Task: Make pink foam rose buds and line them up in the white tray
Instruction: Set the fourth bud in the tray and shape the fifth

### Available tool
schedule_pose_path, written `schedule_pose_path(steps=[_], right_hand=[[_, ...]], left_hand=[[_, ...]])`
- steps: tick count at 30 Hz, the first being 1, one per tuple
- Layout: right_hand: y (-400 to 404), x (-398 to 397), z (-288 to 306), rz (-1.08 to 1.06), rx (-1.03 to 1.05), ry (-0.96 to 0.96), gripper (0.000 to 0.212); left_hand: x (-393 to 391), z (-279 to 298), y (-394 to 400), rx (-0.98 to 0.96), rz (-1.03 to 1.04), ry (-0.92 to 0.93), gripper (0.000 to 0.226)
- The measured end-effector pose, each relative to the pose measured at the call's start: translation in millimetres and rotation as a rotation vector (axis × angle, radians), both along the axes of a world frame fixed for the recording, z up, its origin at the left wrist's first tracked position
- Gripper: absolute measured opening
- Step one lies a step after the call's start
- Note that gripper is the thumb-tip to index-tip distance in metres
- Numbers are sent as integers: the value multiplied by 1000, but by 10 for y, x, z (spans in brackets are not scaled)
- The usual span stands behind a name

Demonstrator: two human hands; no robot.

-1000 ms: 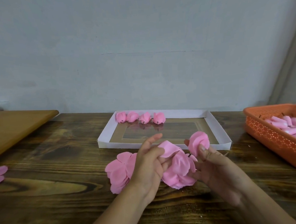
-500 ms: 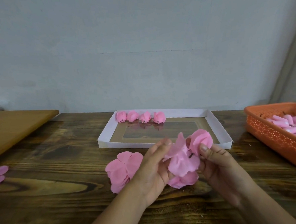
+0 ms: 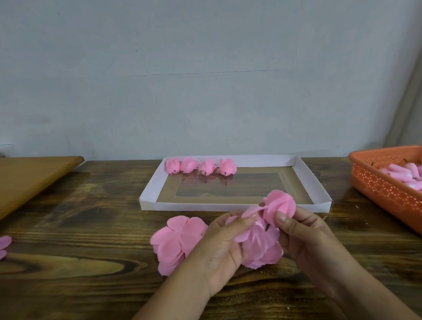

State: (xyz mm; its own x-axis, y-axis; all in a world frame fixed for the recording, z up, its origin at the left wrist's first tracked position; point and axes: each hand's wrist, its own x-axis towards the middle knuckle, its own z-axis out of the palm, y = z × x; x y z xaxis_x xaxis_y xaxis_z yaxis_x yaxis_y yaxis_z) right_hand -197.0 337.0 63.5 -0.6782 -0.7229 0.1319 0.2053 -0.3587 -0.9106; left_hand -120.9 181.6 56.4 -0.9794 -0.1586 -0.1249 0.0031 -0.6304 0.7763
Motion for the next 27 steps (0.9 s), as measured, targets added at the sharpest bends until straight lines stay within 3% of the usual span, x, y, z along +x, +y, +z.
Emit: schedule_pose_path(steps=[2, 5, 8, 11, 15, 17, 23, 27], right_hand=[[6, -4, -4, -17, 21, 7, 38], [18, -21, -10, -33, 57, 19, 64], [29, -24, -8, -49, 91, 45, 71], [25, -11, -12, -87, 138, 76, 68], [32, -16, -39, -250, 135, 103, 42], [42, -25, -29, -302, 105, 134, 44], [-2, 23, -19, -141, 56, 140, 65], [-36, 43, -58, -122, 66, 132, 37]], left_hand=[[6, 21, 1, -65, 22, -5, 40], [-5, 7, -5, -148, 76, -40, 35], [-21, -26, -14, -210, 125, -102, 31], [-31, -62, -28, -259, 124, -141, 28], [-46, -97, -40, -260, 129, -178, 23], [-45, -97, -28, -273, 119, -185, 22], [-40, -81, 19, -302, 80, -180, 24], [-34, -62, 26, -288, 83, -166, 23]])
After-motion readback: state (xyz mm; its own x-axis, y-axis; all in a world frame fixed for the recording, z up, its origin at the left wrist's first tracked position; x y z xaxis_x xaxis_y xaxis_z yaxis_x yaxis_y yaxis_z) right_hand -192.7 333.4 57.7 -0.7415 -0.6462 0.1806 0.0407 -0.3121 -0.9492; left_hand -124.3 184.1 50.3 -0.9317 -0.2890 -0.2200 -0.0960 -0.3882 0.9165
